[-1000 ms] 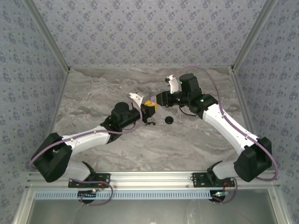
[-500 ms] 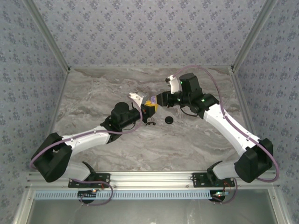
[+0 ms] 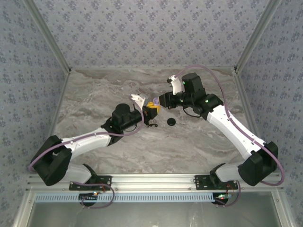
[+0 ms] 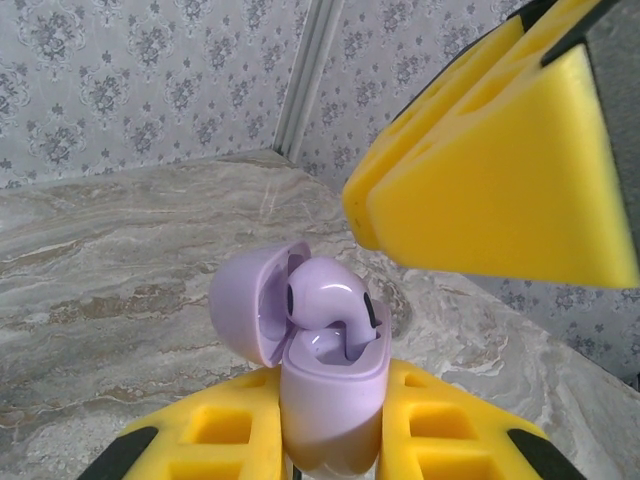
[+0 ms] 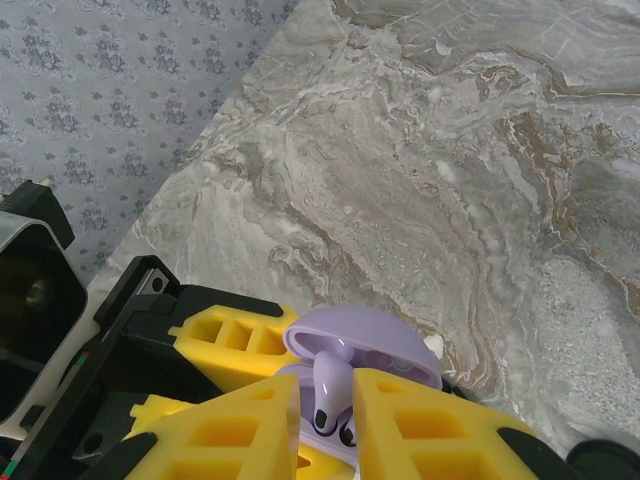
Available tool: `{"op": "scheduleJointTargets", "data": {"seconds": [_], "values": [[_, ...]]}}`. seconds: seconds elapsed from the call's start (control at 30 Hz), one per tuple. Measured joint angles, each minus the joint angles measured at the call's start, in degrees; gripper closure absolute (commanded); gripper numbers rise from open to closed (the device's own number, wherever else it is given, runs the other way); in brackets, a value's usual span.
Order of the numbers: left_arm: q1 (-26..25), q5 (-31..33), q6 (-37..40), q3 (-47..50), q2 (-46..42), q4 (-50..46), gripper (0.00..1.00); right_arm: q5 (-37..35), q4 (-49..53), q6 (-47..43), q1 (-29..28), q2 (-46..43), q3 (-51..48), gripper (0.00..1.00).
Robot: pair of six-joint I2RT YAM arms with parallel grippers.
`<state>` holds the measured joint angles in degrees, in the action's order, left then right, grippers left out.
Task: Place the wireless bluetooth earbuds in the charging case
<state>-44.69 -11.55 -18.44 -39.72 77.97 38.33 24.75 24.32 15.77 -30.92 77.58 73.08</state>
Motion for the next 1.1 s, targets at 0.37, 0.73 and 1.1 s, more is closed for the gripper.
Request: {"op": "scheduleJointTargets", "data": {"seconds": [0.37, 0.73, 1.1], "values": [[0.00, -1.20, 0.00, 0.02, -0.70, -0.13, 0.96, 0.48, 0.90, -0.02, -0.57, 1.64, 1.36, 0.79], [0.00, -1.40, 0.26, 0.02, -1.11, -0.28, 0.96, 0.61, 1.51, -0.83, -1.14, 1.73, 2.16, 0.65], [0.00, -1.79, 1.05, 0.02, -1.16, -1.11, 0.96, -2.93, 1.77, -0.35, -0.76, 0.81, 2.03, 0.61]]}}
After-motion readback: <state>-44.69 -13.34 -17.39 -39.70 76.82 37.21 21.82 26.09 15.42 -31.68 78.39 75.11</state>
